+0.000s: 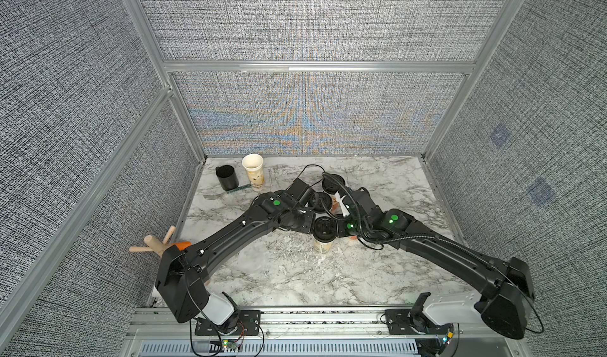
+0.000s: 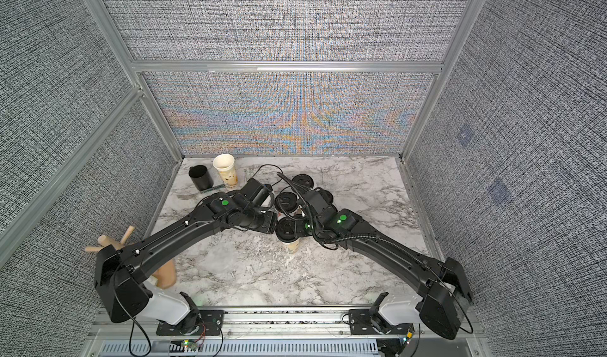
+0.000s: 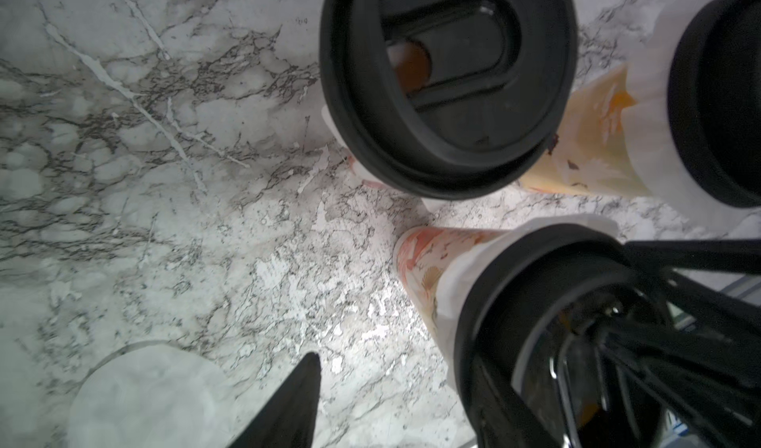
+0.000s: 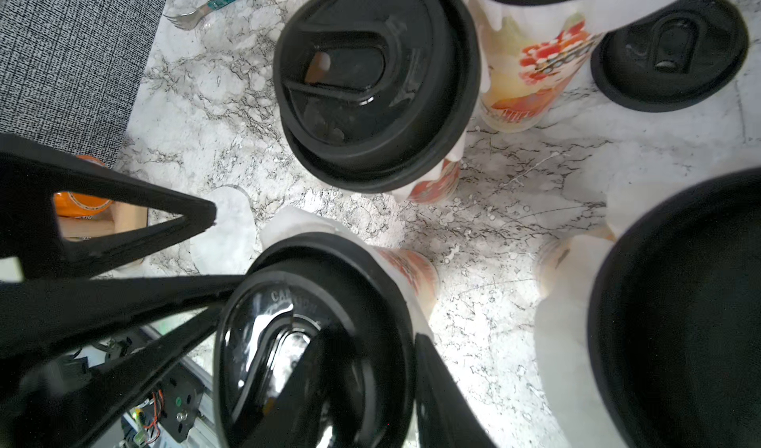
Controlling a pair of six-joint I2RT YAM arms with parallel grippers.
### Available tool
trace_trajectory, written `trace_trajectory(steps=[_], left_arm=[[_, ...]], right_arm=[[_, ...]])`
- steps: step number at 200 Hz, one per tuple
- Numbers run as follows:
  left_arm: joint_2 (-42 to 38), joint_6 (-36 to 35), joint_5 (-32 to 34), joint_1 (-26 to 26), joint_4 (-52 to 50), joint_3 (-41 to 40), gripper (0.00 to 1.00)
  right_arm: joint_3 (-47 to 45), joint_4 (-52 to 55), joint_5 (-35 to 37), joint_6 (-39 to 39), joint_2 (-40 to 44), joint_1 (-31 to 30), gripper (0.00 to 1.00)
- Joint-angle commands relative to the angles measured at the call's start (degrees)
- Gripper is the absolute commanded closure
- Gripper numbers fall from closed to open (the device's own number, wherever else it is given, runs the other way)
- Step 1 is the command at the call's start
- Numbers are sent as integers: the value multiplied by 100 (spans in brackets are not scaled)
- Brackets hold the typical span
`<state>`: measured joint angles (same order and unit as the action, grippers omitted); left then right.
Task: Put the leak-proof paper on the milk tea cups
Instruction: Secure the cup lid on the cup.
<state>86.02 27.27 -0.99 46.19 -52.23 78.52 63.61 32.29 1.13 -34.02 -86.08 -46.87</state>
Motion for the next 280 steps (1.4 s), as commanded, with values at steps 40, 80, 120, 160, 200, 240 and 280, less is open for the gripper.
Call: trace_trajectory(steps=[40,80,120,160,200,240,280], left_arm=[[334,-485,402,-30,-867,937,29],[470,-568,431,-88,-826,1370,28],[424,-596,437,-181,-807,1482,27],[315,-608,428,-238,-780,1437,27],[130,-542,743,-392,-722,1336,27],[-240,-658,919,-763,-491,1061,27],[-355,-739,898,-1399,-646,1151,21]], right_arm=[[-16,1429,-61,71,-136,-15,64],[213,1435,-27,79,-205,-15,59],[765,1548,105,141,-346,-16,44],[1068,1659,190,206,-442,-15,39],[1575,1778,371,295,-462,-6,37],[2127,1770,345,448,-601,11,36],[2224,1776,310,515,-600,20,36]])
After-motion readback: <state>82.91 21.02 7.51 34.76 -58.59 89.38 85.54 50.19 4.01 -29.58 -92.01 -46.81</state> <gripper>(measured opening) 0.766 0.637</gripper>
